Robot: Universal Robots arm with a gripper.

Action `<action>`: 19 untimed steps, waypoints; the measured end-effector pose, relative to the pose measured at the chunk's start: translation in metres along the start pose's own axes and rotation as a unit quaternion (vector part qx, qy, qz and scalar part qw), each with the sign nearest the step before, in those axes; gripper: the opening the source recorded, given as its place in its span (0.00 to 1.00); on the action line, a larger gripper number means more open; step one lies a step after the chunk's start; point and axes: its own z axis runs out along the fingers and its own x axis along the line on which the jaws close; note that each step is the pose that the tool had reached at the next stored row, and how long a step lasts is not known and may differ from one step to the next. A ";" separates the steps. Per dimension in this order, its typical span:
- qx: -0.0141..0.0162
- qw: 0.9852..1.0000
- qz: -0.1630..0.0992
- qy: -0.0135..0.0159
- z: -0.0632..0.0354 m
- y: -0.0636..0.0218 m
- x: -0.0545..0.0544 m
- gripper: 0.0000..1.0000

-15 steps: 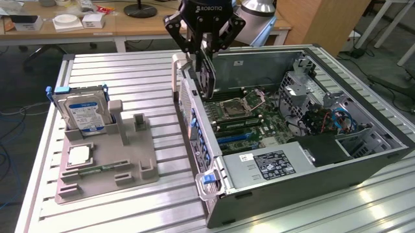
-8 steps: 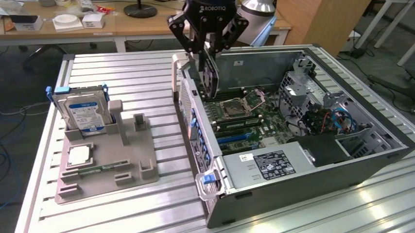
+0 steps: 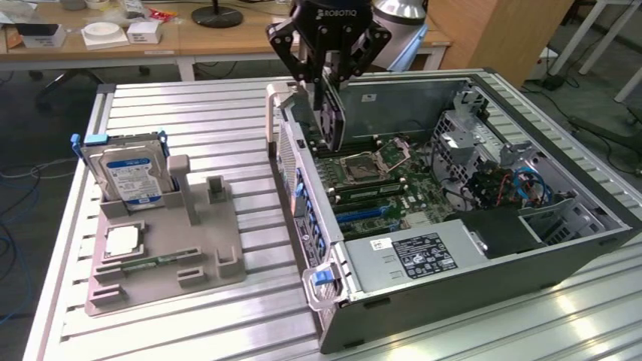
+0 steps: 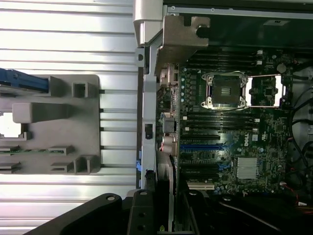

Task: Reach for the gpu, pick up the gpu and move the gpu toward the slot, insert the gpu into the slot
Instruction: 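Pick up the gpu and move the gpu toward the slot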

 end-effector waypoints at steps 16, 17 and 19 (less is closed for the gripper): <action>0.000 1.000 0.000 0.000 0.0006 0.0000 -0.016 0.27; 0.000 1.000 0.000 0.000 0.0006 0.0000 -0.017 0.27; 0.000 1.000 0.000 0.000 0.0006 0.0000 -0.019 0.27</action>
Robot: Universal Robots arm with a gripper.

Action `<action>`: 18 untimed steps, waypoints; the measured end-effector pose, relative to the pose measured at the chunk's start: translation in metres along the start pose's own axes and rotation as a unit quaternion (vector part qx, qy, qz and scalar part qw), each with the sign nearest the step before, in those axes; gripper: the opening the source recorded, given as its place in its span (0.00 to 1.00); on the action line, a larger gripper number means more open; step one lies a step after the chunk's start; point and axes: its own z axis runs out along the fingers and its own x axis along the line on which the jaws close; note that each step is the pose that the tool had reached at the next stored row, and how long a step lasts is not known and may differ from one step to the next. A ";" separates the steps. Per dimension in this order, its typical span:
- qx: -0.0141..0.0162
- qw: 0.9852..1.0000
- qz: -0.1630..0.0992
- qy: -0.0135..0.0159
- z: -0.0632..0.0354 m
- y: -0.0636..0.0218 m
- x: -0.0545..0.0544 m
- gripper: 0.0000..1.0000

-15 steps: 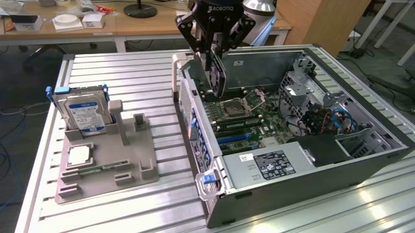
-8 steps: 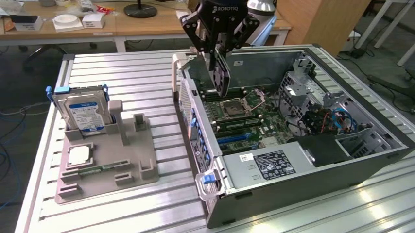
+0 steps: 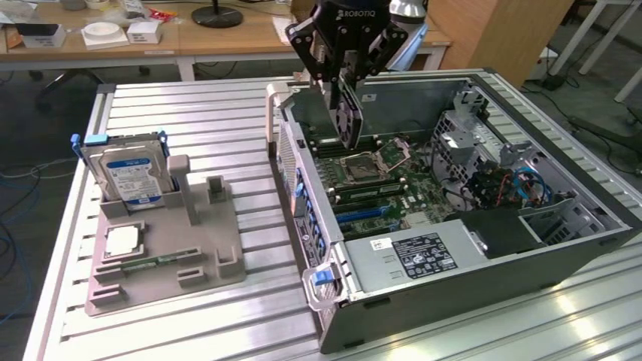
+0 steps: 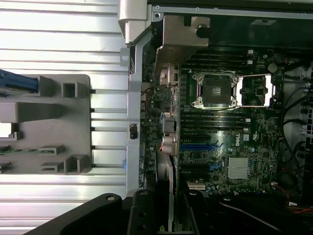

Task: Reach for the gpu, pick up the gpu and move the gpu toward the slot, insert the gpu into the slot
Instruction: 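Pick up the gpu and move the gpu toward the slot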

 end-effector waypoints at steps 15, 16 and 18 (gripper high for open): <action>0.000 1.000 0.000 0.000 0.0005 0.0000 -0.013 0.27; 0.000 1.000 0.000 0.000 0.0005 0.0000 -0.014 0.27; 0.000 1.000 0.000 0.000 0.0006 -0.0001 -0.016 0.27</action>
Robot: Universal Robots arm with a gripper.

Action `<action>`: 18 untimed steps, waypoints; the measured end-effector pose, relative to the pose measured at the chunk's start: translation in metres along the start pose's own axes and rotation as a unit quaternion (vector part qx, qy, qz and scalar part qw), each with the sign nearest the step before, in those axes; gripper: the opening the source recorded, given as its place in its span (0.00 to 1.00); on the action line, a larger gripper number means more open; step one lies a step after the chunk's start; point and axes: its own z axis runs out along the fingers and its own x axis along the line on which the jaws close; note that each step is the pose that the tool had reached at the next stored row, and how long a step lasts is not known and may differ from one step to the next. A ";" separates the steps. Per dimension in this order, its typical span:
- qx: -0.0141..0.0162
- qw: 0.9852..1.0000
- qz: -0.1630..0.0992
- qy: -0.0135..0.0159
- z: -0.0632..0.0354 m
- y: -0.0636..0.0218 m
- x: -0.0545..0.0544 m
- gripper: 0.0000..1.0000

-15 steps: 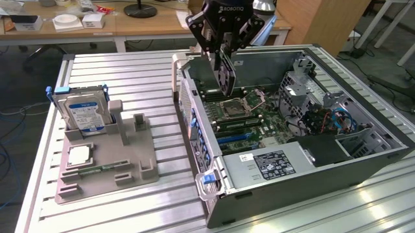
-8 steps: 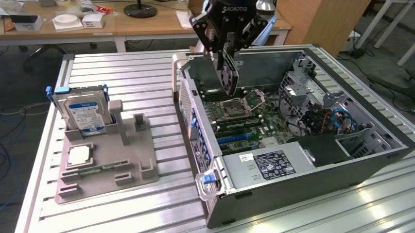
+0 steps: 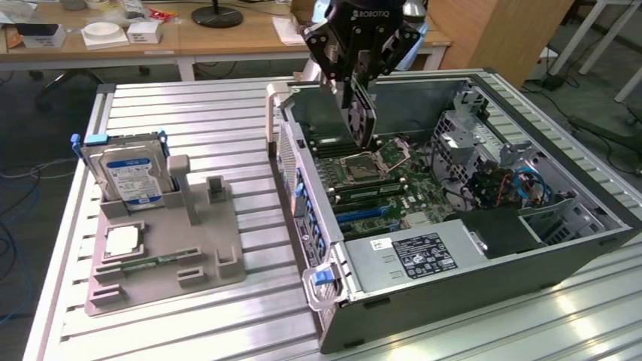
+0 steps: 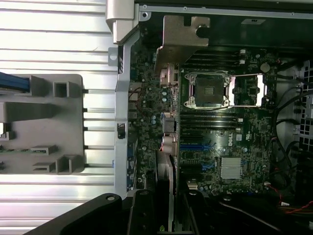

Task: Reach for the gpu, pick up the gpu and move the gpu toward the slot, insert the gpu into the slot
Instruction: 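Pick up the gpu and move the gpu toward the slot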

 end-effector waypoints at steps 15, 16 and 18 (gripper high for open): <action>0.000 1.000 0.000 0.000 0.0005 0.0000 -0.010 0.27; 0.000 1.000 0.000 0.000 0.0005 0.0000 -0.011 0.27; 0.000 1.000 0.000 0.000 0.0006 0.0000 -0.013 0.27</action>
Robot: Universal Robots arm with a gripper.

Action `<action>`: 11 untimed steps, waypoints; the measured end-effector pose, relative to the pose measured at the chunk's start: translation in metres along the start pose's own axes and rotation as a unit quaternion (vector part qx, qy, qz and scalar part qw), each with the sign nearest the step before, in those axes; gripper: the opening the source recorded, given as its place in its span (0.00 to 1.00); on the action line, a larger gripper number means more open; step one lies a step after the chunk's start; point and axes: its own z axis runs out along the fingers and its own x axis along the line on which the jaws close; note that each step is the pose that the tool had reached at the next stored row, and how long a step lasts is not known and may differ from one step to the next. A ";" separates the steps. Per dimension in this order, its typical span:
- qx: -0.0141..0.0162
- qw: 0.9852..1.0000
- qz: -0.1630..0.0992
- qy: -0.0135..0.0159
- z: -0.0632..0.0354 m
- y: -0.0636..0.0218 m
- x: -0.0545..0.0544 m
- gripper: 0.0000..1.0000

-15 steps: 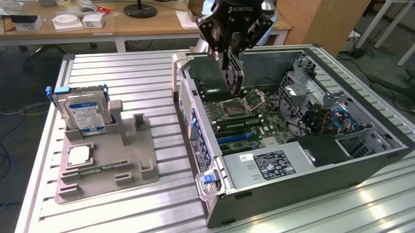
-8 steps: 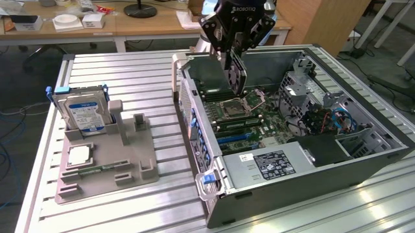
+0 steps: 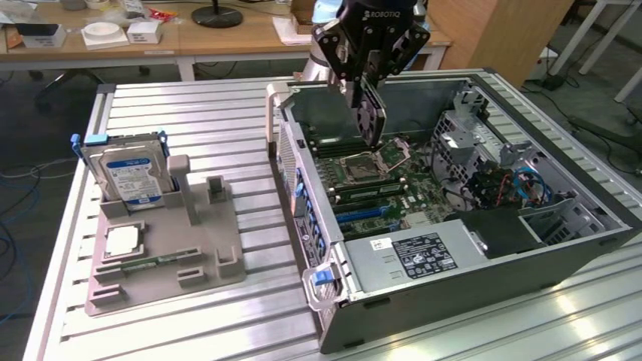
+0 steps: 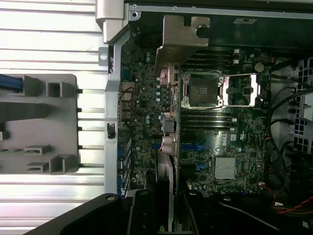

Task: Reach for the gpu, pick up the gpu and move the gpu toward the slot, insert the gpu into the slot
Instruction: 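Pick up the gpu and move the gpu toward the slot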

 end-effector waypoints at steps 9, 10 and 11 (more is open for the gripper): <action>0.000 1.000 0.000 0.000 0.0005 0.0000 -0.009 0.27; 0.000 1.000 0.000 0.000 0.0006 0.0000 -0.010 0.27; 0.000 1.000 0.000 0.000 0.0006 0.0000 -0.011 0.27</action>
